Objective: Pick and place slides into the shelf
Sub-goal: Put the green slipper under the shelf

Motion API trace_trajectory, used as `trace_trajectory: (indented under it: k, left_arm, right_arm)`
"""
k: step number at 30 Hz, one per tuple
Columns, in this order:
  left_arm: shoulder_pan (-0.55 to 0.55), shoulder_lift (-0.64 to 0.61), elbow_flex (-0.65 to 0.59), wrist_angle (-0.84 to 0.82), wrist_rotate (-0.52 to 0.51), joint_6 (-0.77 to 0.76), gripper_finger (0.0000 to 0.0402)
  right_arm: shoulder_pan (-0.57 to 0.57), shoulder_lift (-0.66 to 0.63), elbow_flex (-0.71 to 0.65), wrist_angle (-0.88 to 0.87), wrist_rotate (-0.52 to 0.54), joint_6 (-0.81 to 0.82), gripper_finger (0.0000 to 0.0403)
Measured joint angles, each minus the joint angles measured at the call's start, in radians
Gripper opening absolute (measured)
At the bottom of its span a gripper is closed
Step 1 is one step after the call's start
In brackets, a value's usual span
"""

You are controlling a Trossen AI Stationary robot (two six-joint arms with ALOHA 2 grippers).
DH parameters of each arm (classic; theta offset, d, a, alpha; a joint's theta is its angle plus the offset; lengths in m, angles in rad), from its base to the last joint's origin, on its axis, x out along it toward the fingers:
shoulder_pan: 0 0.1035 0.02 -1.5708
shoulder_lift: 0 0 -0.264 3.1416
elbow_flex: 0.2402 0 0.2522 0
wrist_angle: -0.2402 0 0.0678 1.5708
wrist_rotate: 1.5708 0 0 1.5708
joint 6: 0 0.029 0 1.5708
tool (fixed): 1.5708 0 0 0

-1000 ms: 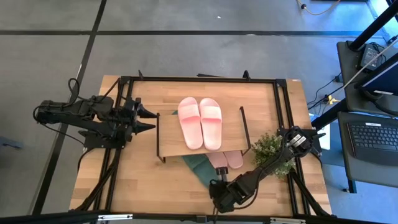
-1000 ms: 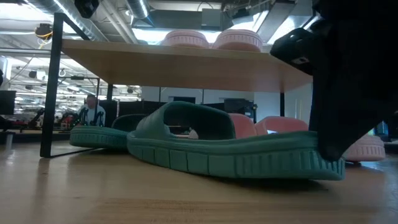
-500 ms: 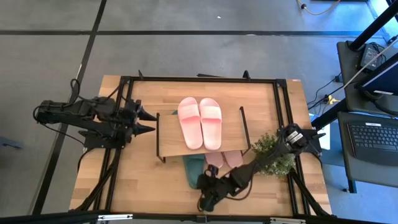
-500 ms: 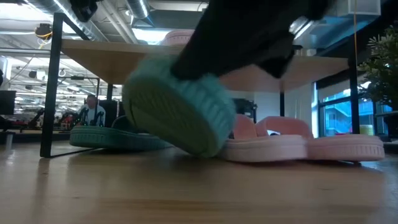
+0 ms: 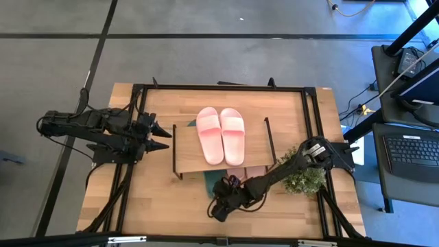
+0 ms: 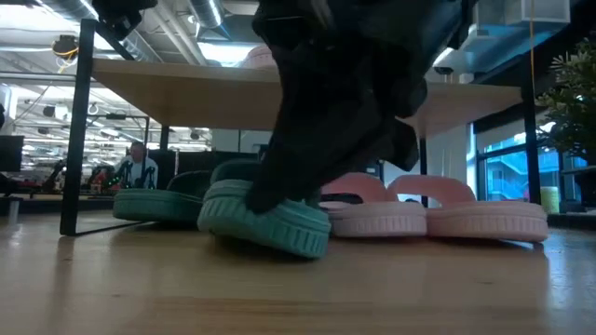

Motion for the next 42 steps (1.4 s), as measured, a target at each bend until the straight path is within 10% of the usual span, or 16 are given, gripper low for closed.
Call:
trace_trajectory:
  k: [33, 42]
  left_arm:
    - [0.000, -0.001, 0.000, -0.033, 0.021, 0.003, 0.0224]
    - [0.000, -0.001, 0.000, -0.032, 0.020, 0.004, 0.0224]
  right_arm:
    - [-0.107, 0.053, 0.084, -0.058, 0.077, -0.059, 0.0009]
    - [-0.087, 0.053, 0.084, -0.018, 0.038, -0.057, 0.0096]
